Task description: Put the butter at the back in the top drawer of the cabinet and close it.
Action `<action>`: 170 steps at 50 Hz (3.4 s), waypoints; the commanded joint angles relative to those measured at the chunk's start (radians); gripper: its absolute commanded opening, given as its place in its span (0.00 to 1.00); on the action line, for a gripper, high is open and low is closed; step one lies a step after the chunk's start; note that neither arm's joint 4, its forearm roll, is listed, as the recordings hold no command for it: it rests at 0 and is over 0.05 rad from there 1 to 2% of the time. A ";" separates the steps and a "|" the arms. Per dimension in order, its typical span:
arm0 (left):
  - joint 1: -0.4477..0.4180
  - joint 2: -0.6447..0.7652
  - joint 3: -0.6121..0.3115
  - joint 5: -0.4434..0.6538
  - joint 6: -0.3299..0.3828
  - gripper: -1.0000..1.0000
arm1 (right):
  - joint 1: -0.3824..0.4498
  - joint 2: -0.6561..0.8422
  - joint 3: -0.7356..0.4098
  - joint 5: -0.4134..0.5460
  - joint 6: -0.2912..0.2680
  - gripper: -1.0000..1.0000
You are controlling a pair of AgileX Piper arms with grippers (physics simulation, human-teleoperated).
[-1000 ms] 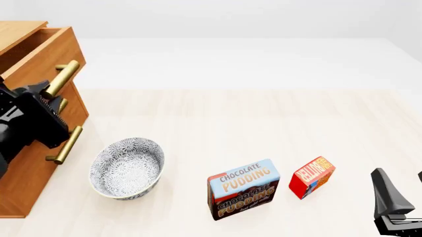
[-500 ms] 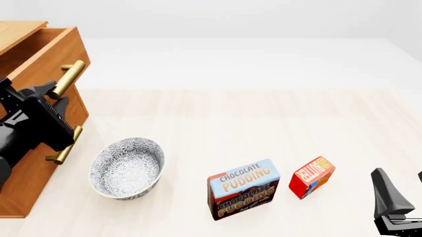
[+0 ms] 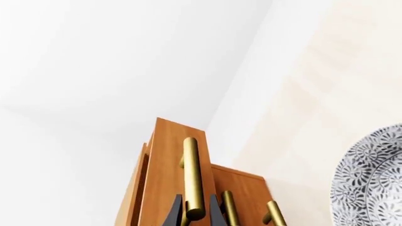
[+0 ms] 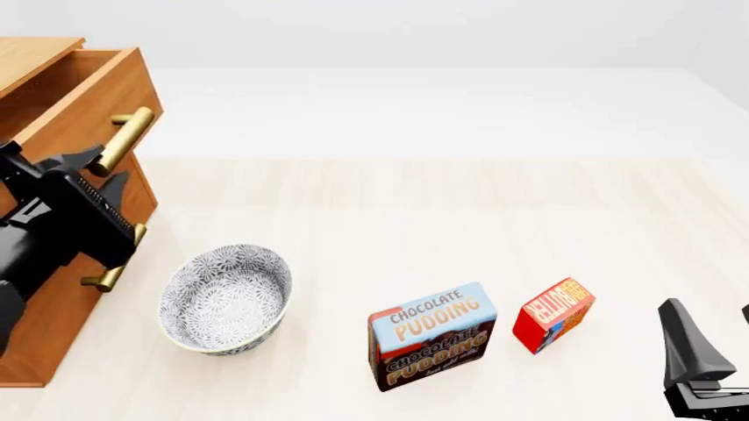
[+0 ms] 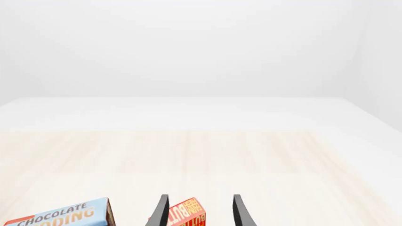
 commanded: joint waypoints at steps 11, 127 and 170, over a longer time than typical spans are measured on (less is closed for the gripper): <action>-0.031 0.005 0.089 0.115 -0.030 0.00 | 0.000 0.000 0.000 0.000 0.000 1.00; -0.176 -0.018 -0.821 1.141 -0.726 1.00 | 0.000 0.000 0.000 0.000 0.000 1.00; -0.100 0.171 -1.130 1.428 -1.068 1.00 | 0.000 0.000 0.000 0.000 0.000 1.00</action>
